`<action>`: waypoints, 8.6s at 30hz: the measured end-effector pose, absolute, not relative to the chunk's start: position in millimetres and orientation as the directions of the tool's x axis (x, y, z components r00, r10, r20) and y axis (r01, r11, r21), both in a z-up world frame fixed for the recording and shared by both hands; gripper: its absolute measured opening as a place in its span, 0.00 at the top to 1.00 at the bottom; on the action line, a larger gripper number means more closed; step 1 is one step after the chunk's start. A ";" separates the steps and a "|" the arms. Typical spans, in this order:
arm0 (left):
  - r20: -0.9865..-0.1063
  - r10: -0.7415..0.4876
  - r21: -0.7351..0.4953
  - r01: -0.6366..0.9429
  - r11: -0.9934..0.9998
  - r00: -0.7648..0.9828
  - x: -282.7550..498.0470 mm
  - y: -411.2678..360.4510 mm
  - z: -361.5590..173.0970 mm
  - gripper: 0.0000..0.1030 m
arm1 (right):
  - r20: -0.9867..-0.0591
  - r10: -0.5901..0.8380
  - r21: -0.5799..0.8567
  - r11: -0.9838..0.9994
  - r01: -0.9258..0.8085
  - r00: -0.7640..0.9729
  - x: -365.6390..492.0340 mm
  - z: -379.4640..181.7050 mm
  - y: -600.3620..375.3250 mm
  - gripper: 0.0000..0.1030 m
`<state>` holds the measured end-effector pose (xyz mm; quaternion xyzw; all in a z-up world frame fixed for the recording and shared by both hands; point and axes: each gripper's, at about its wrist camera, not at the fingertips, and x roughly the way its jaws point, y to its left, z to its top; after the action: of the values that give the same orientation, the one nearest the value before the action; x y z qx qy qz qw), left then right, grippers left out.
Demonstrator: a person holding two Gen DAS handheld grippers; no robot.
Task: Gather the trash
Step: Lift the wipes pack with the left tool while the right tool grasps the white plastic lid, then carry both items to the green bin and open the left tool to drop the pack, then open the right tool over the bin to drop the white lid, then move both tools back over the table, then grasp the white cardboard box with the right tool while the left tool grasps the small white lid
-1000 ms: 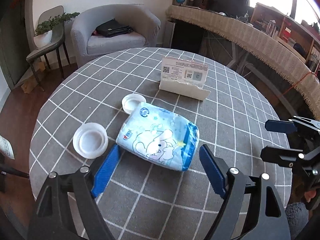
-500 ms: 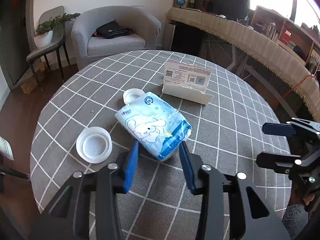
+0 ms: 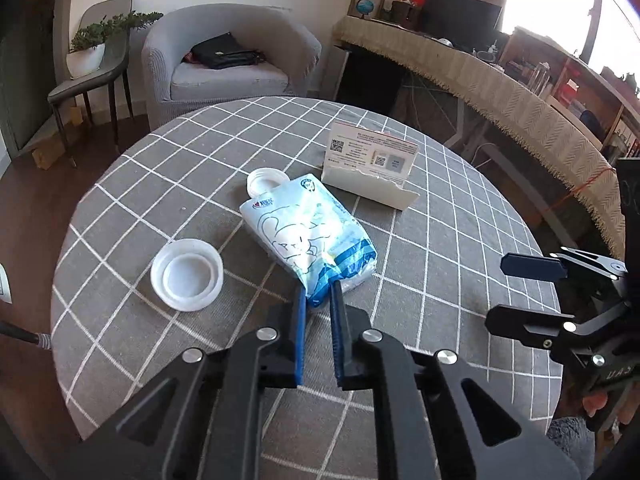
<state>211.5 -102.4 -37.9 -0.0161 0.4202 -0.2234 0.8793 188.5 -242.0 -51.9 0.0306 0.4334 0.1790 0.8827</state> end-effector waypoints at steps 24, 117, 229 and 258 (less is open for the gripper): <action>-0.684 -0.317 -0.213 0.235 0.948 0.658 174.4 10.1 5.6 0.88 | -0.792 0.368 0.140 0.886 -0.442 0.488 216.5 -66.6 -135.5 0.48; -0.794 -0.084 -0.165 -0.081 0.983 0.602 23.3 191.8 -52.2 0.36 | -0.886 0.371 0.099 0.738 -0.668 0.277 111.5 -111.6 104.0 0.65; -0.752 -0.264 -0.104 0.286 0.953 0.604 233.7 -106.7 -12.5 0.43 | -0.697 0.427 0.116 0.860 -0.497 0.576 260.5 -34.7 -280.1 0.68; -0.771 -0.254 -0.075 0.314 0.947 0.584 305.0 -106.8 -38.3 0.68 | -0.738 0.464 0.078 0.781 -0.620 0.491 312.0 -50.8 -251.8 0.68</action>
<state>305.0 -106.8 -38.3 0.0347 0.4272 -0.1597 0.8892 312.0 -251.8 -50.8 -0.0993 0.3935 0.3159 0.8576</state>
